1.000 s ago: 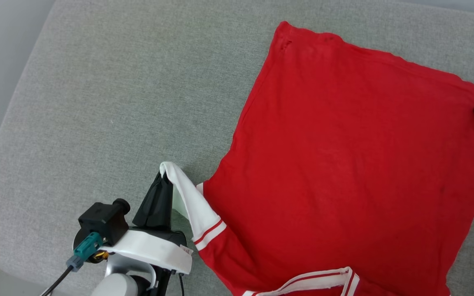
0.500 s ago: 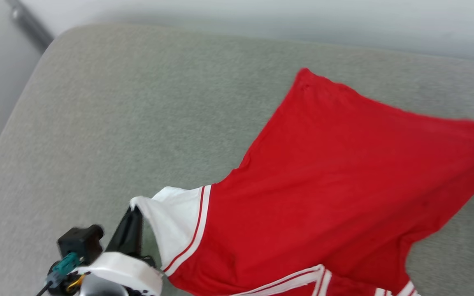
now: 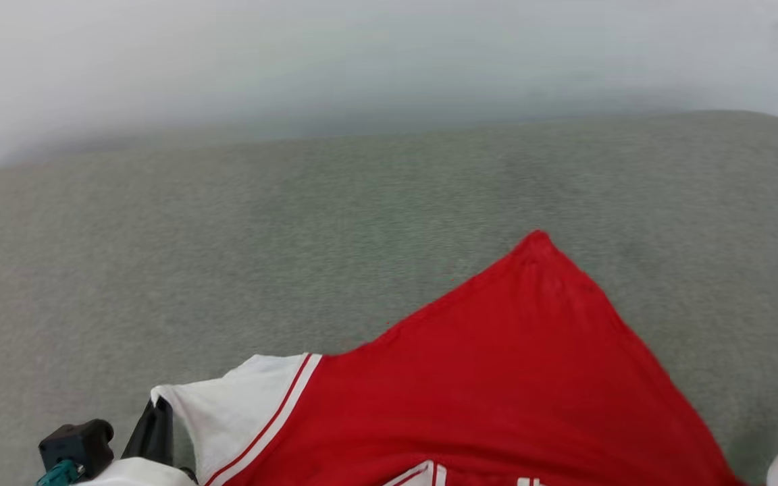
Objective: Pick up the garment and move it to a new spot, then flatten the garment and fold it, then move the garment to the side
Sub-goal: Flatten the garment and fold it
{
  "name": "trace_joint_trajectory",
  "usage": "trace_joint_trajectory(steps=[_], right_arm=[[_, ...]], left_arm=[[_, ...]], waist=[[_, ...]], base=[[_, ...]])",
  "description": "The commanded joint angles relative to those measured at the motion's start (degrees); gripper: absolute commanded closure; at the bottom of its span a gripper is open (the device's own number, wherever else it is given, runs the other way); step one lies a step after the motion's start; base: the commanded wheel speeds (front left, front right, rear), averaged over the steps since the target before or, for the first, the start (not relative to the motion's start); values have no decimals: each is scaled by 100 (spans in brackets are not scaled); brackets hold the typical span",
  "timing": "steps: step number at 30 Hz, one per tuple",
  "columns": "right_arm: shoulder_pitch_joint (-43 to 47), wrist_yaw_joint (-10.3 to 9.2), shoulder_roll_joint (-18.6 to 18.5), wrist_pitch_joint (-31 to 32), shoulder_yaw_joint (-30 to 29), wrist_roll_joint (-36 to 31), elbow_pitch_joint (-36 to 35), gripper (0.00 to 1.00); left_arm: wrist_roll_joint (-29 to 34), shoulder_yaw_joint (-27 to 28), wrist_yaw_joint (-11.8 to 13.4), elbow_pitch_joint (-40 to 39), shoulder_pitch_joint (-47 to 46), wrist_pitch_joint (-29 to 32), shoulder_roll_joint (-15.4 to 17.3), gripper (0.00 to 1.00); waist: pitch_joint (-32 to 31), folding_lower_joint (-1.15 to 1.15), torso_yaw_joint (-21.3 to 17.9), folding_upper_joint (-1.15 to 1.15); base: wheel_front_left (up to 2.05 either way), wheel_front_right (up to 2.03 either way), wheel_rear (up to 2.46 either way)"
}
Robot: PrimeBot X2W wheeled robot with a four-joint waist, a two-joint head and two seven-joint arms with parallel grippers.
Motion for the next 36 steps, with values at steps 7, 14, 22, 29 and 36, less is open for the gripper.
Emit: trace_joint_trajectory(steps=[7,14,22,29,36], right_arm=[[1035,-3,717,-401,50,167,-33,4],[670,-3,894,-2030,45,80,-111,0],[-366,-3,769,-4611,95,-26,250,0],[-1934,-3,186,-4421,697,297,804,0],[-3137,-3,-66,-1616,1001,406,1040,0]], left_arm=[[-17,82,143,-180,92,118,136,100],[19,85,274,-358,55,197,151,100],[180,15,352,-765,-264,209,182,100],[476,-213,398,-1271,-864,258,119,100],[642,-364,401,-1467,-1229,229,52,100]], waist=[[-22,1,-557,0],[117,1,-673,0],[435,1,-520,0],[1013,1,-88,0],[1414,1,178,0]], base=[[0,0,0],[0,0,0],[0,0,0],[0,0,0],[0,0,0]])
